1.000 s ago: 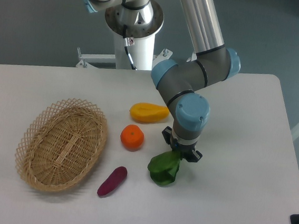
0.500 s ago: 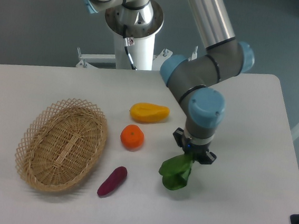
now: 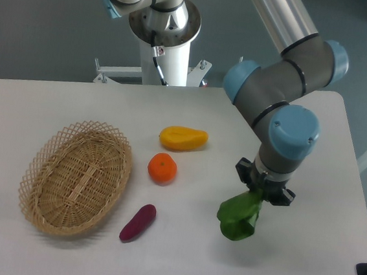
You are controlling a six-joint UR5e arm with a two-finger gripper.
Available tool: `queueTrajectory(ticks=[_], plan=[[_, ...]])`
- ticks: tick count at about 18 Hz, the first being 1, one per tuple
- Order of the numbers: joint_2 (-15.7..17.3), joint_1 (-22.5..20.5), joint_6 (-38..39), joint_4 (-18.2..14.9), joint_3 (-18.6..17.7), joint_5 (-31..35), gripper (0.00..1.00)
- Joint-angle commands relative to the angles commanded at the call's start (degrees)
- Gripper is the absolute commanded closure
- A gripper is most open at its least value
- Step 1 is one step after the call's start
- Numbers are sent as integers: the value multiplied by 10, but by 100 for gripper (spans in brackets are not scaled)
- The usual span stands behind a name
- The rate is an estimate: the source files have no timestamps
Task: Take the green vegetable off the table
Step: 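Carry the held bok choy up and away from the fruits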
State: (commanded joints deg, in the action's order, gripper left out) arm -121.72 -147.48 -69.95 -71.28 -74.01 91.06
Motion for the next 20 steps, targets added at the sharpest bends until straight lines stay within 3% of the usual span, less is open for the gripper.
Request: queueTrajectory(ticks=[8,20], plan=[[-20,-5,-24,0,37,3,85],[-28,-19,-55,1,50,5,87]])
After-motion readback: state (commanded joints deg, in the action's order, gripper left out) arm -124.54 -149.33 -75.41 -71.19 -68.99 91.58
